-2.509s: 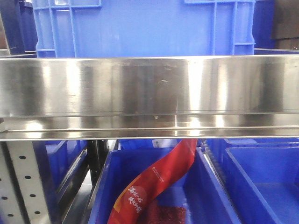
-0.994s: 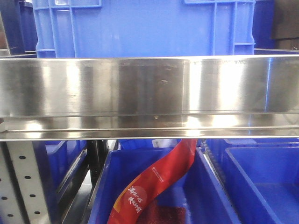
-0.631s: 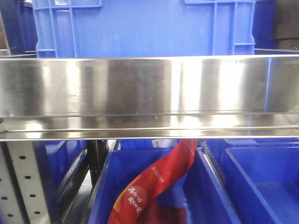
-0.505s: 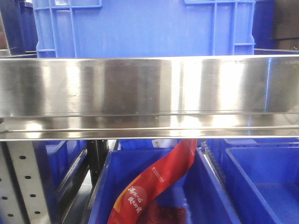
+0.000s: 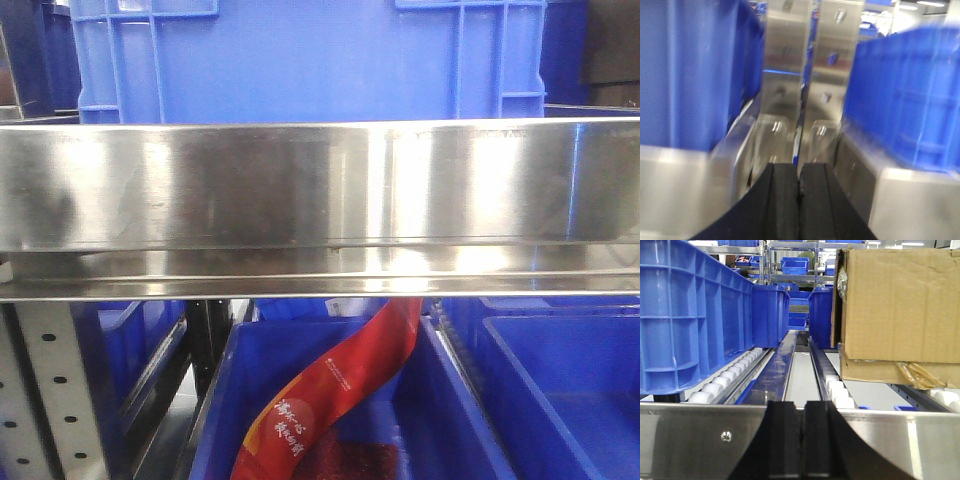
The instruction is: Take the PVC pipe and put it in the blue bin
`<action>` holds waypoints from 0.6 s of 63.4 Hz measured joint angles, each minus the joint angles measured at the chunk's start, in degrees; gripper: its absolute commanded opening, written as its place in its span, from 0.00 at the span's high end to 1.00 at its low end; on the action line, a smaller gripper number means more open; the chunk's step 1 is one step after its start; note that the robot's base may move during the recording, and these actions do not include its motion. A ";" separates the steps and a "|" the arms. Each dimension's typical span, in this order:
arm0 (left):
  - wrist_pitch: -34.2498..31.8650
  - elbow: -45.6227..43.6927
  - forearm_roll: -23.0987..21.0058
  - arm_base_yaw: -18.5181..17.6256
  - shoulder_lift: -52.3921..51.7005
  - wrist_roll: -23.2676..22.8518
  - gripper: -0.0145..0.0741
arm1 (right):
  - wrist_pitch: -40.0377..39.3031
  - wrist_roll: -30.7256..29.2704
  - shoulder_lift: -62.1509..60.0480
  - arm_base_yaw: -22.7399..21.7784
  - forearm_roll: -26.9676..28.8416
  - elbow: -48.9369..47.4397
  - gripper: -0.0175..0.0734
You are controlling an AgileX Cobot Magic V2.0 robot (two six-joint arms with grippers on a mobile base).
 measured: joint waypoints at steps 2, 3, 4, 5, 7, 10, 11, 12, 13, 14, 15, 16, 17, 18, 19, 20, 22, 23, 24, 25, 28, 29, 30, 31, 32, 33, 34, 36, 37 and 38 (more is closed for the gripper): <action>0.95 0.35 0.05 0.27 -0.57 0.00 0.96 | 0.00 0.00 0.00 0.00 0.00 0.00 0.99; 1.28 0.45 0.16 0.27 -0.67 0.00 0.96 | 0.00 0.00 0.00 0.00 0.00 0.00 0.99; 1.72 0.45 0.16 0.27 -0.92 0.00 0.96 | -0.13 0.00 0.00 0.00 0.00 0.00 0.99; 1.96 0.57 0.16 0.27 -0.92 0.00 0.96 | -0.13 0.00 0.00 0.00 0.00 0.00 0.99; 2.16 0.63 0.20 0.39 -1.02 0.00 0.96 | -0.13 -0.11 0.00 0.00 0.00 0.00 0.99; 2.45 0.68 0.20 0.39 -1.05 0.00 0.96 | -0.13 -0.11 0.00 0.00 0.00 0.05 0.99; 2.45 0.68 0.20 0.39 -1.05 0.00 0.96 | -0.13 -0.11 0.00 0.00 0.00 0.05 0.99; 2.45 0.68 0.20 0.47 -1.05 0.00 0.96 | -0.13 -0.11 0.00 0.00 0.00 0.05 0.99; 2.45 0.68 0.20 0.47 -1.05 -0.12 0.96 | -0.13 -0.11 0.00 0.00 0.00 0.05 0.99; 2.45 0.68 0.20 0.47 -1.05 -0.12 0.96 | -0.13 -0.11 0.00 0.00 0.00 0.05 0.99; 2.45 0.68 0.20 0.47 -1.05 -0.12 0.96 | -0.13 -0.11 0.00 0.00 0.00 0.05 0.99; 2.45 0.68 0.20 0.53 -1.05 -0.12 0.96 | -0.13 -0.11 0.00 0.00 0.00 0.05 0.99; 2.28 0.68 0.20 0.64 -1.05 -0.12 0.96 | -0.13 -0.11 0.00 0.00 0.00 0.05 0.99; 2.13 0.68 0.20 0.62 -1.05 -0.12 0.96 | -0.13 -0.11 0.00 0.00 0.00 0.05 0.99; 2.12 0.68 0.30 0.67 -1.05 -0.12 0.96 | -0.13 -0.11 0.00 0.00 0.00 0.05 0.99; 1.99 0.68 0.30 0.78 -1.05 -0.12 0.96 | -0.13 -0.11 0.00 0.00 0.00 0.05 0.99; 1.98 0.68 0.30 0.96 -1.05 -0.12 0.96 | -0.13 -0.11 0.00 0.00 0.00 0.05 0.99; 1.87 0.68 0.30 0.95 -1.05 -0.12 0.96 | -0.13 -0.11 0.00 0.00 0.00 0.05 0.99; 1.85 0.68 0.30 1.07 -1.05 0.00 0.96 | -0.13 -0.11 0.00 0.00 0.00 0.05 0.99; 1.85 0.68 0.30 1.29 -1.05 0.00 0.96 | -0.13 -0.11 0.00 0.00 0.00 0.05 0.99; 1.75 0.68 0.30 1.59 -1.16 0.00 0.96 | -0.13 -0.11 0.00 0.00 0.00 0.05 0.99; 1.65 0.68 0.30 1.59 -1.15 0.00 0.96 | -0.13 -0.11 0.00 0.00 0.00 0.05 0.99; 1.71 0.68 0.30 1.59 -1.15 0.00 0.96 | -0.13 -0.11 0.00 0.00 0.00 0.05 0.99; 1.61 0.68 0.30 1.59 -1.15 0.00 0.96 | -0.13 -0.11 0.00 0.00 0.00 0.05 0.99; 1.45 0.76 0.30 1.59 -1.15 0.23 0.96 | -0.13 -0.11 0.00 0.00 0.00 0.05 0.99; 1.26 0.76 0.30 1.59 -1.15 0.35 0.96 | -0.13 -0.11 0.00 0.00 0.00 0.05 0.99; 1.08 0.76 0.30 1.59 -1.15 0.87 0.96 | -0.13 -0.11 0.00 0.00 0.00 0.05 0.99; 0.77 0.76 0.30 1.59 -1.15 1.68 0.96 | -0.13 -0.11 0.00 0.00 0.00 0.05 0.99; 0.48 0.76 0.30 1.59 -1.15 2.10 0.96 | -0.13 -0.11 0.00 0.00 0.00 0.05 0.99; 0.35 0.76 0.30 1.59 -1.15 2.56 0.96 | -0.13 -0.11 0.00 0.00 0.00 0.05 0.99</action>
